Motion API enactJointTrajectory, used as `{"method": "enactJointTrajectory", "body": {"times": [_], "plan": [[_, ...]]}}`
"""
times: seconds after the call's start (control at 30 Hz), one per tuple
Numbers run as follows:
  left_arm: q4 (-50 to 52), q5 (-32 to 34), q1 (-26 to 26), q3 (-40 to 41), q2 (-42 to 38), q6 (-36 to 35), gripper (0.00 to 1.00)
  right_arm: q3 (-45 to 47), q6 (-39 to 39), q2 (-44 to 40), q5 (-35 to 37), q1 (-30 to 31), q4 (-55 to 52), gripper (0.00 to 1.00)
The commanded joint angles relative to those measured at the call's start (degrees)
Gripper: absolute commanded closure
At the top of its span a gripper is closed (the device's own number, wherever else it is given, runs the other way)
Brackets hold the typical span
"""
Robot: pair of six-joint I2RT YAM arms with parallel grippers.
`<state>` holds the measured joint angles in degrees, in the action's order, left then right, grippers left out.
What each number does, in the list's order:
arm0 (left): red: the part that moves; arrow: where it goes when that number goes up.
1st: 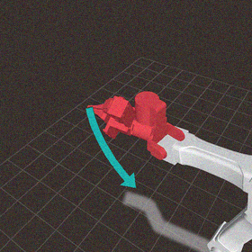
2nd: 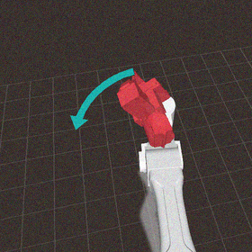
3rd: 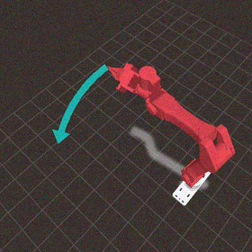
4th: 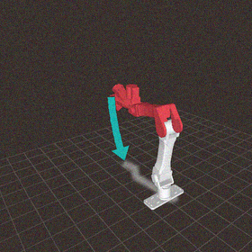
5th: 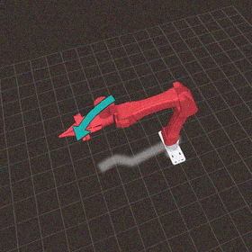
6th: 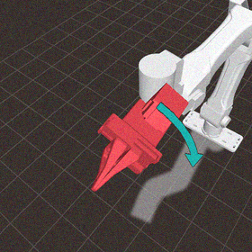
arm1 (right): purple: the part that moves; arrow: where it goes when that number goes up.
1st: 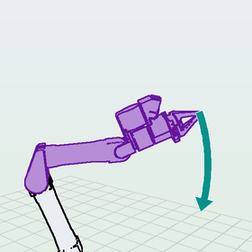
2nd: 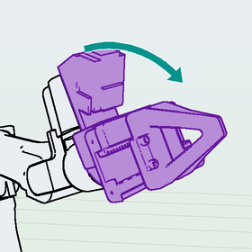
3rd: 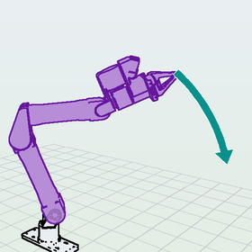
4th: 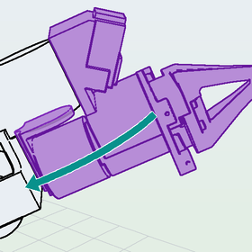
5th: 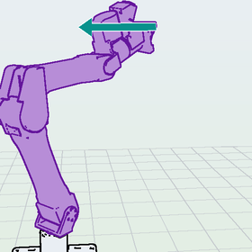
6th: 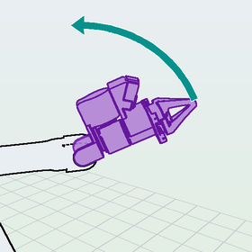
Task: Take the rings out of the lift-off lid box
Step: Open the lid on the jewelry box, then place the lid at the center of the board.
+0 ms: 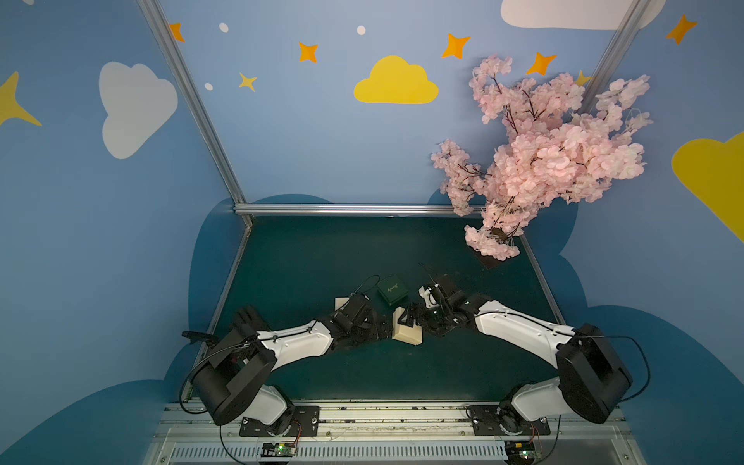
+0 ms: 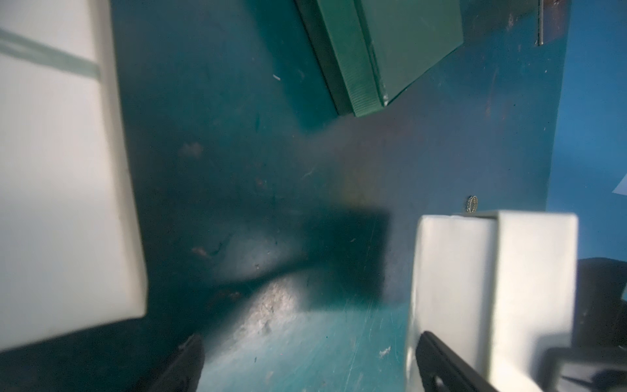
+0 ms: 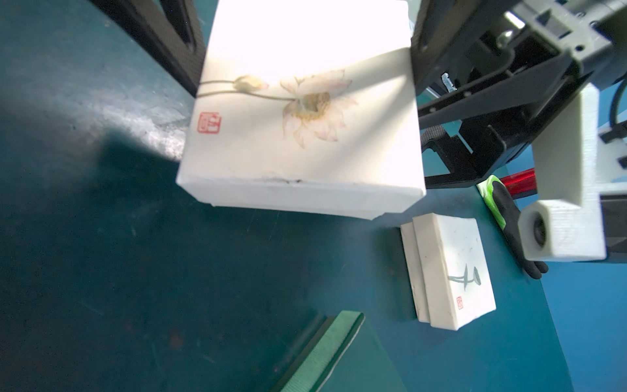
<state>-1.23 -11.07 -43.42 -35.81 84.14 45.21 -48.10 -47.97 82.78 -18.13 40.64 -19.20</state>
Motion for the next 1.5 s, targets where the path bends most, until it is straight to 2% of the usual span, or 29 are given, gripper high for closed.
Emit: {"method": "enactJointTrajectory", "body": {"times": [0.0,0.23,0.57,0.93,1.07,1.2,1.37,1.47], "plan": [[9.4,3.0,-0.3,2.3,2.2,-1.0,0.01,-0.1,-1.0,-2.5,-5.0,0.5,5.6,0.19],[10.8,3.8,0.0,1.6,3.1,-0.9,0.01,0.7,-1.0,-4.4,-4.1,0.4,4.5,0.18],[13.4,7.9,0.0,3.5,-3.3,0.0,0.01,3.6,-0.9,-5.9,-2.8,-1.1,3.5,0.19],[17.9,9.6,0.1,3.8,-12.7,-0.5,0.00,-0.1,3.2,-5.6,4.5,-2.3,-6.9,0.19],[19.2,12.4,0.1,3.9,-19.0,-0.2,0.00,-5.8,6.2,-2.0,8.9,-4.0,-14.0,0.19],[19.7,14.2,0.2,4.1,-24.0,-1.0,0.00,-13.6,10.1,5.9,15.0,-4.9,-22.0,0.18],[19.7,15.3,0.3,4.3,-26.3,-1.6,0.00,-20.0,13.2,14.2,16.6,-5.1,-24.0,0.12],[19.8,15.1,0.4,4.4,-26.5,-1.1,0.00,-21.6,13.9,15.8,16.5,-5.0,-23.2,0.07]]}}
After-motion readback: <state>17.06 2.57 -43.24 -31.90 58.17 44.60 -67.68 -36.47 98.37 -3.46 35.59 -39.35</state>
